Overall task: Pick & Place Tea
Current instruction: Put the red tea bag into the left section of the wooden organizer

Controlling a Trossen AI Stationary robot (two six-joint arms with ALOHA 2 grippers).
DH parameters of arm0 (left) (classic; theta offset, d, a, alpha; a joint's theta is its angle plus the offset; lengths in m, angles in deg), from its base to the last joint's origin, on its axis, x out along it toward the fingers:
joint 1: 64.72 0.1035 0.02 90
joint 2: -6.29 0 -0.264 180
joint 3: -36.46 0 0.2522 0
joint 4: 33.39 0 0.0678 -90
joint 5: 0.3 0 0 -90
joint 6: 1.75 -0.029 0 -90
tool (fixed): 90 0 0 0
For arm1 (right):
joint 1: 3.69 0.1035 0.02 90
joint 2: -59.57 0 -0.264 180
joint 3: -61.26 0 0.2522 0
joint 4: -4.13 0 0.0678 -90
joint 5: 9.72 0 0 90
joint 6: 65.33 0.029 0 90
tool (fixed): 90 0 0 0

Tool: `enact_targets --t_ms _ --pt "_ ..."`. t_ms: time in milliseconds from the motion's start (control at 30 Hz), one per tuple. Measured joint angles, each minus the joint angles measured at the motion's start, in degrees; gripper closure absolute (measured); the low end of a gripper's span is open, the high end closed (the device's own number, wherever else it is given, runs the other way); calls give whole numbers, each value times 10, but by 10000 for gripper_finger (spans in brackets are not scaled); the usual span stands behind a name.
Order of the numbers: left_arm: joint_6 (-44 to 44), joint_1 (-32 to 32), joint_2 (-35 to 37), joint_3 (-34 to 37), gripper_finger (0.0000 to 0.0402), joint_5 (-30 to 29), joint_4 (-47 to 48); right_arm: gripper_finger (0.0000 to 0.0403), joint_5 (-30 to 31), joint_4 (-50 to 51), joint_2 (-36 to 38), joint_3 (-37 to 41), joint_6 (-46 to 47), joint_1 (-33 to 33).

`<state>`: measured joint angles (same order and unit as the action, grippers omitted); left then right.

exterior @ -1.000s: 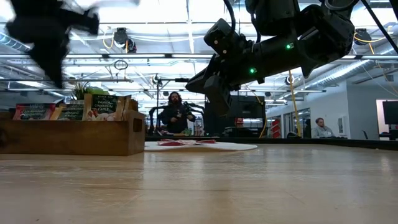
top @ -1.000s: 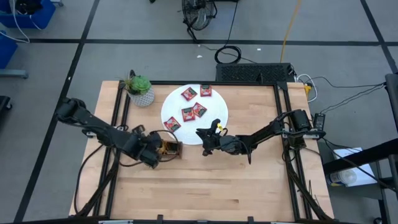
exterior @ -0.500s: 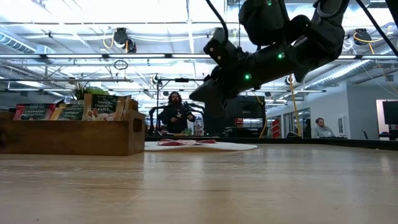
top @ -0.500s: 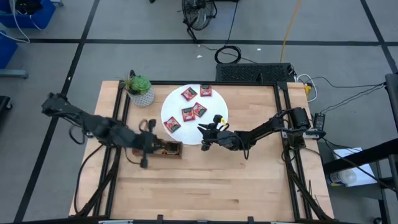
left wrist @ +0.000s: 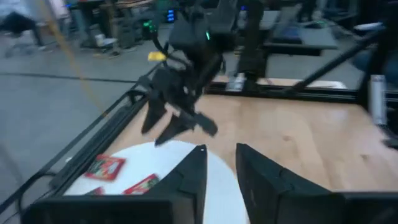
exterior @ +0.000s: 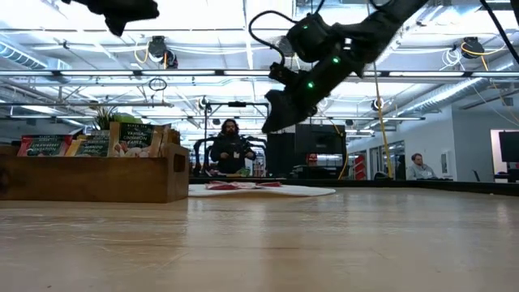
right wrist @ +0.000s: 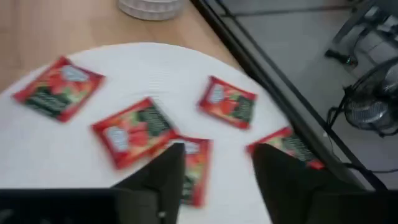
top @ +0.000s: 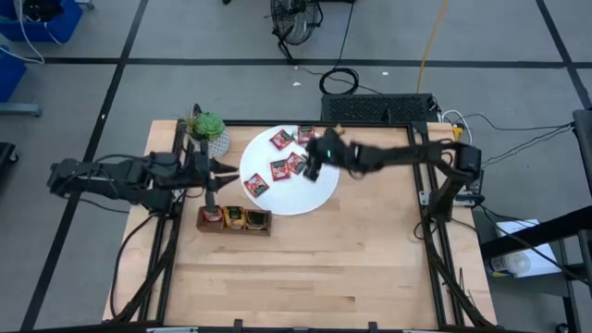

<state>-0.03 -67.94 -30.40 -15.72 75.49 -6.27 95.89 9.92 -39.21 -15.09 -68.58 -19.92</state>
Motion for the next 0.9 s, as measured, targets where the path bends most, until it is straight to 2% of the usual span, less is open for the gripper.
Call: enact_targets --t_ms 133,267,433,700,900 --pt "29 11 0 1 288 -13 0 178 -61 126 -32 -96 -30 -69" --pt "61 11 -4 1 274 -13 0 147 -92 254 -87 -172 -88 -107" --pt "79 10 -5 1 264 -13 1 148 -125 326 -158 -244 -163 -126" --pt "78 9 -5 1 265 -13 0 159 -128 374 -256 -344 -176 -142" --pt "78 9 -5 1 258 -13 0 160 -127 396 -286 -378 -187 -159"
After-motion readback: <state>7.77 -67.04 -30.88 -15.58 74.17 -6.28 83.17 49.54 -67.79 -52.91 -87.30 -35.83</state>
